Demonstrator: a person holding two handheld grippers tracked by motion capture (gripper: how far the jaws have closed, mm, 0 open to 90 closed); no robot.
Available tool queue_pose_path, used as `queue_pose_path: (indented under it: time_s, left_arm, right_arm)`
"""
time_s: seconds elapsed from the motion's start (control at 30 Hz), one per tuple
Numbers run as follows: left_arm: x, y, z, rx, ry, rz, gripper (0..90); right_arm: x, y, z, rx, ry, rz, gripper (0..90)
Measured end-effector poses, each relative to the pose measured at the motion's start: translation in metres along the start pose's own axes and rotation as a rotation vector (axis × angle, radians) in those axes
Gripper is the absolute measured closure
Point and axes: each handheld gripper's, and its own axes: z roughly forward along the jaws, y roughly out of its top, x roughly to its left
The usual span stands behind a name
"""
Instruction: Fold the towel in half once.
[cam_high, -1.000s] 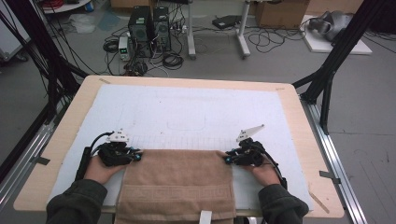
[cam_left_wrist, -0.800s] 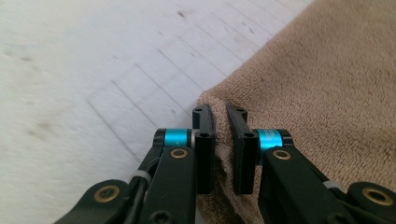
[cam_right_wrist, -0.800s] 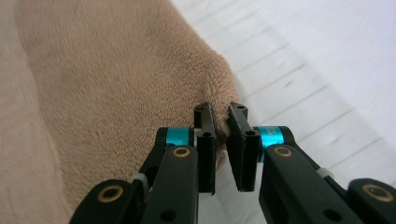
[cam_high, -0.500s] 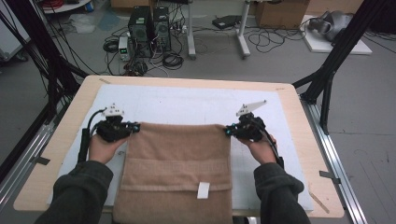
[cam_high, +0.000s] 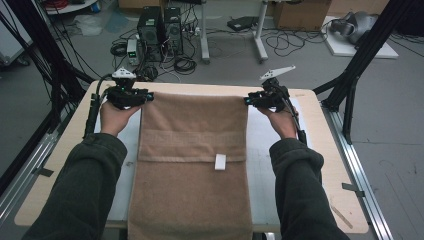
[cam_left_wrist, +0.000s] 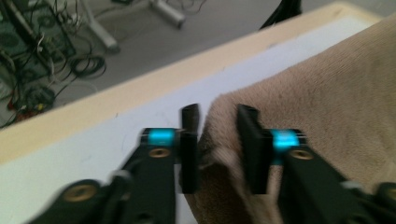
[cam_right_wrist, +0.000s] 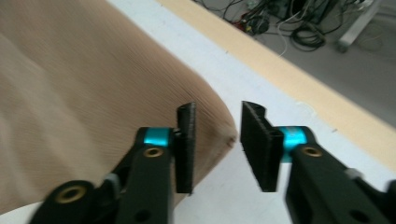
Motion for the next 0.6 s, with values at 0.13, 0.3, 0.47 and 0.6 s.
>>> queue_pose_path:
  time_s: [0.13,0.3,0.47,0.6]
  left_arm:
    - [0.002,-0.026,-0.005,0.004,-0.016,-0.029,56.3]
    - [-0.008,-0.056,-0.019,-0.009,-0.049,-0.031,53.5]
    - [-0.025,-0.078,-0.032,-0.001,-0.064,0.000,49.6]
    - [-0.035,-0.096,-0.039,-0.005,-0.080,0.009,48.0]
  right_arm:
    - [0.009,-0.021,0.003,0.027,0.023,0.011,57.9]
    - [0.028,-0.040,-0.001,0.035,0.053,0.002,54.1]
    - [0.049,-0.057,-0.003,0.036,0.089,-0.028,52.2]
    - [0.060,-0.074,0.000,0.033,0.120,-0.032,52.2]
